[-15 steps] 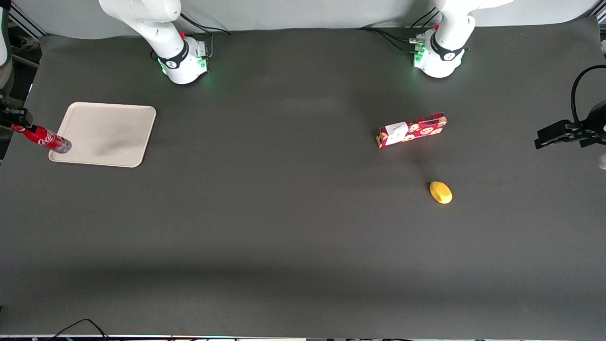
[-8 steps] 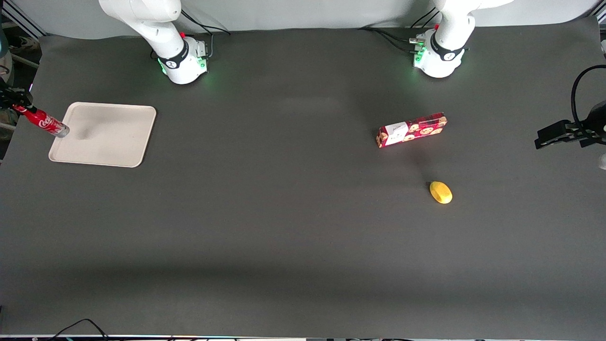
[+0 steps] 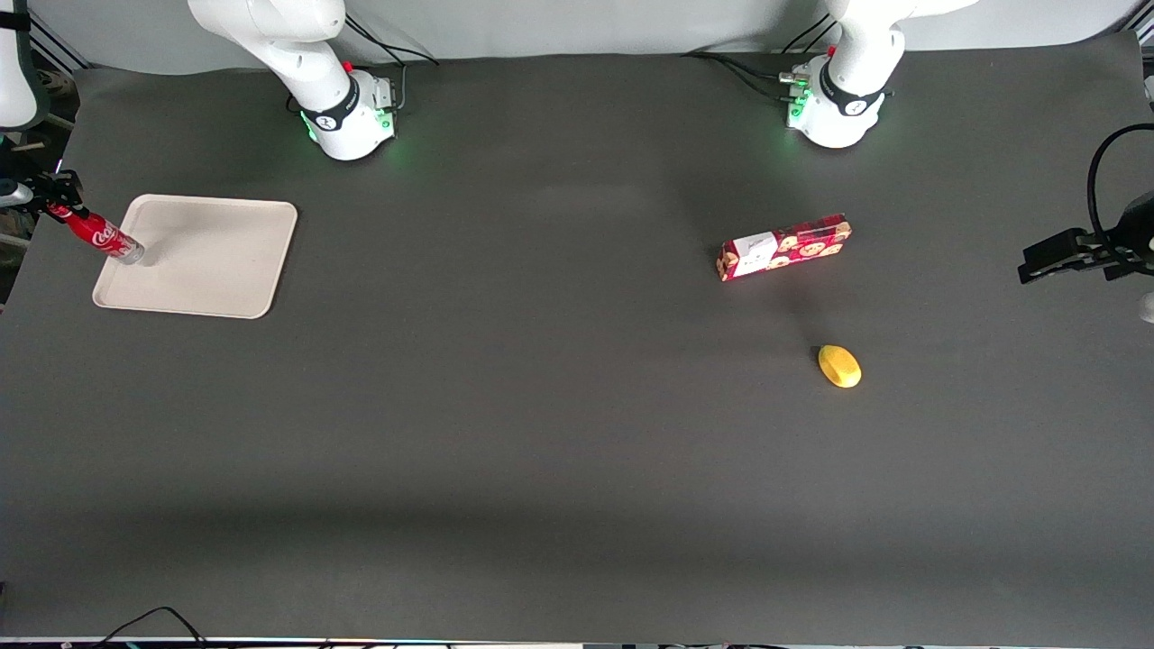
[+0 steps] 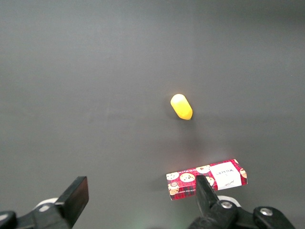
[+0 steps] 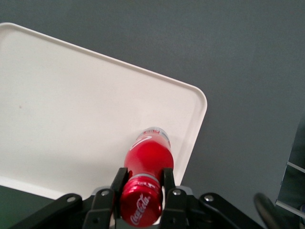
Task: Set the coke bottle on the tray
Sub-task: 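Lower the bottle onto the tray's rim area with the right gripper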
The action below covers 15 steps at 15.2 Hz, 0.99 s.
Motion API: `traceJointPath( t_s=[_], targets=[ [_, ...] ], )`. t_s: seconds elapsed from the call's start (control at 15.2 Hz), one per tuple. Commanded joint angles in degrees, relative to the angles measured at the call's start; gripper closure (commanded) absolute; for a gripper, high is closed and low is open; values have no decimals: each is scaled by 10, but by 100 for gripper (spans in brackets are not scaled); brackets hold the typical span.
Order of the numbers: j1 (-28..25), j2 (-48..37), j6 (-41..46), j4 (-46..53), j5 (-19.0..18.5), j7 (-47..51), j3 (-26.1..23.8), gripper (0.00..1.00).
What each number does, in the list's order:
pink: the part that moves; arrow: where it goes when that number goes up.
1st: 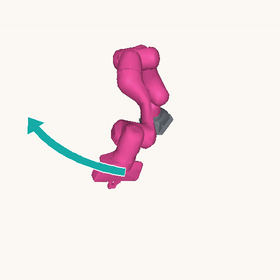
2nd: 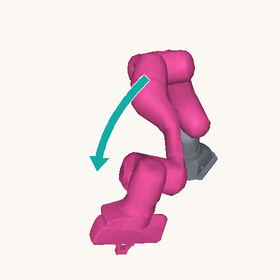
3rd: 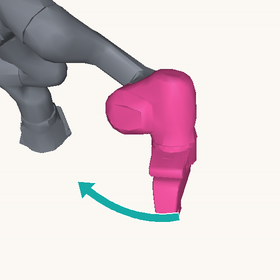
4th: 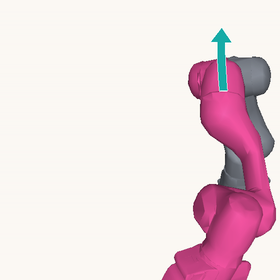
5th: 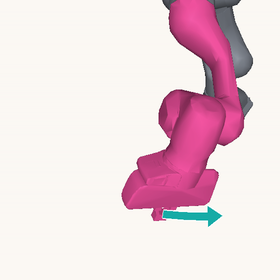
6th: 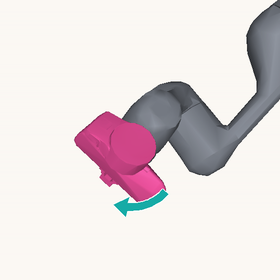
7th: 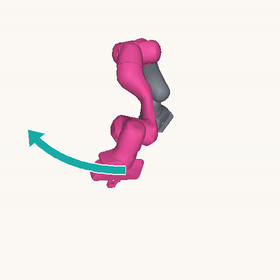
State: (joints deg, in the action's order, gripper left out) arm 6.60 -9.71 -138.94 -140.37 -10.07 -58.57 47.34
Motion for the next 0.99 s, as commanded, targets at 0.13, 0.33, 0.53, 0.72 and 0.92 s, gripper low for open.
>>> traceJointPath(
  t_s=[0.13,0.33,0.53,0.72,0.92],
  targets=[
    [-2,29,-28,-1,6,-26,14,100],
    [0,46,-44,-1,13,-39,14,100],
    [1,52,-49,-1,13,-39,14,100],
    [1,59,-53,-1,18,-39,14,100],
    [1,61,-53,-1,19,-39,14,81]
  ],
)
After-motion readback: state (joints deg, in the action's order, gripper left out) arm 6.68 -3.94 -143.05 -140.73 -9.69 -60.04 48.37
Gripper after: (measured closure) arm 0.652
